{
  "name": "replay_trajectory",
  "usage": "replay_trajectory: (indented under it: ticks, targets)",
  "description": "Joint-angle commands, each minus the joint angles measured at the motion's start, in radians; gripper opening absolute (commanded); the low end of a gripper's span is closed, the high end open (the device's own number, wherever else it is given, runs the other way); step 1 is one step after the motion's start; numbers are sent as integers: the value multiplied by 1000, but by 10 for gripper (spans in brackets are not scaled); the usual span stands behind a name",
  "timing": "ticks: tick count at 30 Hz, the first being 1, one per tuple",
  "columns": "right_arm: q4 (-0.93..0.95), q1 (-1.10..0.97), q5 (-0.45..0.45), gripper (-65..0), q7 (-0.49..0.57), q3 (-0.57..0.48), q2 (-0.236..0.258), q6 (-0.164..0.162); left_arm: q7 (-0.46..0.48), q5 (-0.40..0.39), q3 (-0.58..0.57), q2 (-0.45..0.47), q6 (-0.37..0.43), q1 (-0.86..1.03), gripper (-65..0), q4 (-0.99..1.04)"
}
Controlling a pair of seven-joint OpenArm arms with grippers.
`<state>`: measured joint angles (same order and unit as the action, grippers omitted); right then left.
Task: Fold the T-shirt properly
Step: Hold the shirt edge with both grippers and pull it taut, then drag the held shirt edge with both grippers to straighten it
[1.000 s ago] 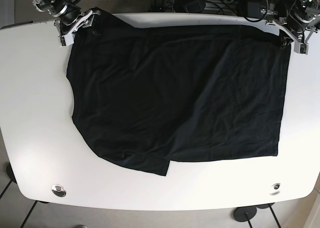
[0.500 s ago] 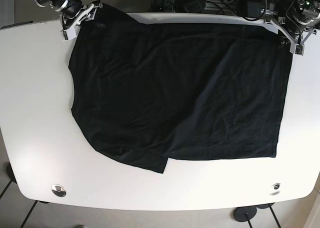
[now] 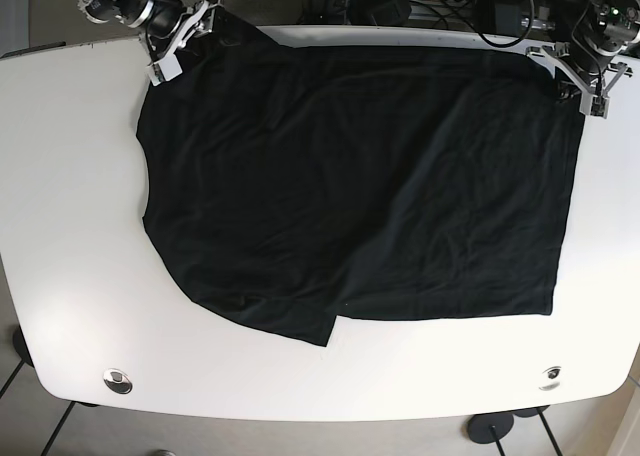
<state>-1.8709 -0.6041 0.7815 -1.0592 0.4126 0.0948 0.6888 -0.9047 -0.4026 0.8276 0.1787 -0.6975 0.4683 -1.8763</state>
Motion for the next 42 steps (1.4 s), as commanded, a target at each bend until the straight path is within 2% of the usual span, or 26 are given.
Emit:
replay_trajectory:
  ticks: [1,2,4,5,8,9,10,13,16,19,27,29,33,35,38,42]
  targets:
    - [-16,5,16,-287,14,4,10,9,12,-9,8,18,-1,4,-650,-15]
    - [-5,6,16,-309,17,4,10,9,12,-9,8,18,-1,4,-650,-15]
    - [61,52,13,-426,18,7,12,9,12,-8,9,17,-1,4,-650,-15]
    - [87,62,8,-461,18,7,12,9,12,-6,9,17,-1,4,-650,-15]
    - [112,88,-50,-515,18,9,6,9,12,-6,11,17,-1,4,-650,-15]
    - [110,89,-64,-552,18,9,4,9,12,-6,11,17,-1,4,-650,-15]
    - [110,92,-69,-629,18,9,4,9,12,-6,11,18,-1,4,-650,-15]
    - [89,91,-67,-634,20,24,4,9,12,-8,11,20,-1,4,-650,-15]
    - [-26,62,-67,-636,18,87,4,9,11,-12,14,18,-1,4,-650,-29]
    - [-101,48,-67,-636,14,139,4,9,8,-12,65,14,-1,-12,-650,-67]
    - [-103,140,-76,-636,14,168,13,9,6,-3,63,15,-1,-108,-650,-96]
    - [-103,186,-76,-636,12,161,43,9,6,-2,34,23,-1,-168,-650,-75]
    - [-26,292,-83,-636,-34,134,64,9,6,84,-75,68,-1,-254,-650,7]
    - [11,336,-112,-636,-33,96,85,9,6,124,-90,69,-1,-308,-650,45]
    - [29,399,-165,-636,-33,73,87,9,9,189,-126,75,-1,-380,-650,136]
    - [26,448,-162,-633,-39,70,87,9,12,205,-175,106,-1,-429,-650,245]
